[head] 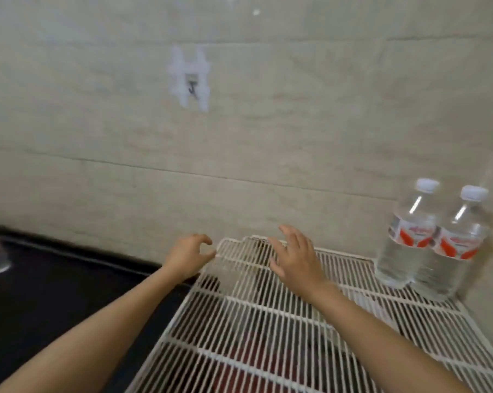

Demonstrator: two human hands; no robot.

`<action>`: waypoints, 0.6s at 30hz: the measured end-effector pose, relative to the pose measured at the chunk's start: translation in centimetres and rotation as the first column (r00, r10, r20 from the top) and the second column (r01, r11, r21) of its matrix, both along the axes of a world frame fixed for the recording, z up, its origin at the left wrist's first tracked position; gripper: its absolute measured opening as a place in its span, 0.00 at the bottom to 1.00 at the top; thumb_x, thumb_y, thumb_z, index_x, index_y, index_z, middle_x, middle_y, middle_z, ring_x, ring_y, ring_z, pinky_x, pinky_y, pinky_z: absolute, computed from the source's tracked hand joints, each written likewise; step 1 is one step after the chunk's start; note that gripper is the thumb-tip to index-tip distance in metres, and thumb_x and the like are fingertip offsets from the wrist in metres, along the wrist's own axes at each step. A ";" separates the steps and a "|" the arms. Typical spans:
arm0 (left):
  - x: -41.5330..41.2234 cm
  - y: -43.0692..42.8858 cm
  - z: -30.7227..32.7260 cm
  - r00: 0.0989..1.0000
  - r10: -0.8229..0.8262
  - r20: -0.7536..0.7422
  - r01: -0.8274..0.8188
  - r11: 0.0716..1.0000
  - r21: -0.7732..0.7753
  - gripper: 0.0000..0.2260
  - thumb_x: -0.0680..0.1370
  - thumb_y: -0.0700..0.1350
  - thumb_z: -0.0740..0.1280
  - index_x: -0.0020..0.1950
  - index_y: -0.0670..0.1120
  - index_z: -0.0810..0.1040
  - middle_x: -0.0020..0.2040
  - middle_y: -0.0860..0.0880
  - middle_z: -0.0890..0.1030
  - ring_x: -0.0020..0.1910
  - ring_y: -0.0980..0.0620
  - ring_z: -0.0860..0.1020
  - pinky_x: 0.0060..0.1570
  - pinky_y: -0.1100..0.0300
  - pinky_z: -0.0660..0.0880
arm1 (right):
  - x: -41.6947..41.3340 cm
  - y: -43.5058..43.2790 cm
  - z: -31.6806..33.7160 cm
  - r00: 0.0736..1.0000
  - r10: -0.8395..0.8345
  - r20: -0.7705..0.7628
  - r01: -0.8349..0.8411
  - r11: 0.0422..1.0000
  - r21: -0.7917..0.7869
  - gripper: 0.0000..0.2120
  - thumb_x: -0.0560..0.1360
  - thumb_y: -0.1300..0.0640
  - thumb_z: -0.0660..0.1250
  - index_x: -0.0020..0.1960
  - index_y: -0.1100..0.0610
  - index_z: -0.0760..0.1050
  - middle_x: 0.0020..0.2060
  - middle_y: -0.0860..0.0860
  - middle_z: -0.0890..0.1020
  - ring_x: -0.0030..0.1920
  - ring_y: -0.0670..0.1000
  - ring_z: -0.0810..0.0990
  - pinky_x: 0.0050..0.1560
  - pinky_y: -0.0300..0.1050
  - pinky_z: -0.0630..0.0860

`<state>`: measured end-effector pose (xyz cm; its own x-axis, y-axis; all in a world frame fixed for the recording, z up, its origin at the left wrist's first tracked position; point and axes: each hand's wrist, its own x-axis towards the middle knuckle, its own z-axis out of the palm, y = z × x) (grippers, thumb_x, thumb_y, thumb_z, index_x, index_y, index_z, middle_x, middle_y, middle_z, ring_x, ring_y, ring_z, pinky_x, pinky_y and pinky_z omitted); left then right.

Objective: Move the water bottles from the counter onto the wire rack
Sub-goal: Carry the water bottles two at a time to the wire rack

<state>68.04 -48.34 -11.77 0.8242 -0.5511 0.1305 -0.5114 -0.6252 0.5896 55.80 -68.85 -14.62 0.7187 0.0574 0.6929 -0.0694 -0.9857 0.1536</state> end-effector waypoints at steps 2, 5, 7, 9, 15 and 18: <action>0.8 6.6 -0.3 0.989 0.148 0.013 -0.148 0.989 0.001 0.16 0.75 0.49 0.66 0.59 0.42 0.76 0.61 0.43 0.78 0.60 0.45 0.75 0.61 0.52 0.71 | 3.9 4.4 -0.1 0.986 0.165 -0.026 -0.167 0.982 -0.089 0.25 0.57 0.52 0.73 0.53 0.55 0.72 0.53 0.60 0.79 0.55 0.58 0.69 0.50 0.49 0.75; 0.3 17.1 -1.0 0.927 0.375 0.024 -0.374 0.927 -0.021 0.14 0.73 0.48 0.67 0.56 0.43 0.78 0.56 0.43 0.80 0.55 0.45 0.77 0.57 0.50 0.73 | 7.9 13.1 0.6 0.927 0.370 -0.059 -0.374 0.907 -0.195 0.25 0.55 0.50 0.75 0.50 0.54 0.75 0.53 0.60 0.80 0.56 0.58 0.70 0.51 0.51 0.69; -1.1 23.4 -1.2 0.866 0.500 0.027 -0.499 0.866 -0.033 0.15 0.74 0.48 0.66 0.57 0.43 0.78 0.57 0.43 0.80 0.56 0.44 0.77 0.57 0.50 0.73 | 9.0 19.2 1.0 0.877 0.479 -0.051 -0.479 0.856 -0.194 0.25 0.56 0.49 0.74 0.51 0.54 0.73 0.57 0.60 0.74 0.57 0.58 0.69 0.53 0.51 0.68; -3.0 29.1 -1.4 0.796 0.605 0.033 -0.601 0.795 -0.085 0.15 0.74 0.47 0.67 0.59 0.42 0.77 0.59 0.42 0.79 0.59 0.43 0.75 0.60 0.49 0.71 | 9.2 24.5 1.0 0.835 0.547 -0.057 -0.547 0.815 -0.192 0.25 0.58 0.48 0.74 0.52 0.54 0.74 0.57 0.60 0.74 0.58 0.58 0.69 0.52 0.49 0.73; -10.3 43.4 -2.8 0.601 0.798 0.054 -0.785 0.601 -0.149 0.18 0.75 0.46 0.66 0.63 0.43 0.74 0.64 0.42 0.76 0.63 0.42 0.72 0.63 0.48 0.69 | 6.8 36.9 0.2 0.794 0.579 -0.186 -0.608 0.751 -0.257 0.24 0.57 0.44 0.76 0.50 0.51 0.82 0.53 0.56 0.83 0.55 0.56 0.82 0.50 0.53 0.79; -14.5 49.5 -3.0 0.536 0.840 0.087 -0.826 0.543 -0.151 0.19 0.75 0.47 0.65 0.64 0.43 0.73 0.65 0.43 0.75 0.66 0.43 0.69 0.65 0.48 0.67 | 5.2 43.5 -0.1 0.769 0.613 -0.182 -0.639 0.721 -0.267 0.25 0.56 0.43 0.77 0.51 0.50 0.82 0.52 0.54 0.84 0.54 0.55 0.82 0.50 0.54 0.79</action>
